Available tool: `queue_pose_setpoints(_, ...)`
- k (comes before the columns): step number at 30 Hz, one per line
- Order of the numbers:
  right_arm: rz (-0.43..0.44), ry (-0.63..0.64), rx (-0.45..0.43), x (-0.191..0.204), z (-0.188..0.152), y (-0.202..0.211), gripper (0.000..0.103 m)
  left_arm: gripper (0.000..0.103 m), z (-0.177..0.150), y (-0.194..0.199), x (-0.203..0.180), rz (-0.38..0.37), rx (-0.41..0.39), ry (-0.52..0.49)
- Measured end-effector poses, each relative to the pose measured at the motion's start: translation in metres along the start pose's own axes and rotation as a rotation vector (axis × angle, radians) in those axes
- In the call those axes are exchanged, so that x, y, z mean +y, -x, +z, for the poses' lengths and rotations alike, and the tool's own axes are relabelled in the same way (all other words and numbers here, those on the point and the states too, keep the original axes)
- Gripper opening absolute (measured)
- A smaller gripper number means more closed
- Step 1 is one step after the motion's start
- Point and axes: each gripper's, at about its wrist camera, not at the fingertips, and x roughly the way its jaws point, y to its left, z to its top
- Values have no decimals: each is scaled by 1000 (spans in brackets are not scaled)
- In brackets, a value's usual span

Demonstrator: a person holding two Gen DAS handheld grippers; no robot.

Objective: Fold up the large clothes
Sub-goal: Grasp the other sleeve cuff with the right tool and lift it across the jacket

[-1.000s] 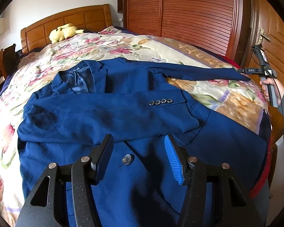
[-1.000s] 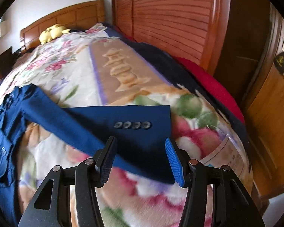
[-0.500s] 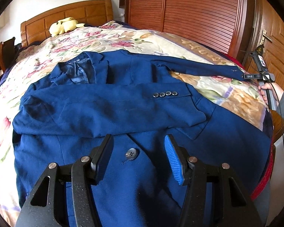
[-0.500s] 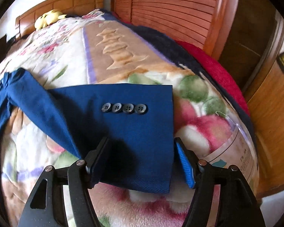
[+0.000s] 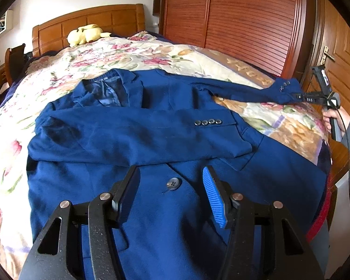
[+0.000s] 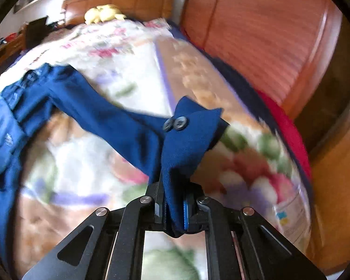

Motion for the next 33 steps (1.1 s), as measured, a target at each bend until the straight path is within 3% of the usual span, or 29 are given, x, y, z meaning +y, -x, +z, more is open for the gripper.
queue_pose_setpoints(7,49,69,-159,48,57,76,9,57,-4,33,19,22,-53,30)
queue_pose_setpoints(17,213,189,-383,168,130,175,9,57,-12,74,50,72,-102,89)
queue_pose_setpoints(22,334,246,-448,234,144,219,9,57,-18,96,62,102,-123,99)
queue_pose_setpoints(26,401,306,-445,275,130,239,10,57,-23,106,72,115,-131,119)
queue_pose_setpoints(29,439,312,-373,292,121,236,30,57,-27,108,78,126,-129,128)
queue_pose_setpoints(31,481,320,-353,294,116,236,56,57,-29,108,81,130,-127,133)
queue_pose_setpoints(33,491,324,-351,292,110,237,63,57,-30,106,84,133,-124,139)
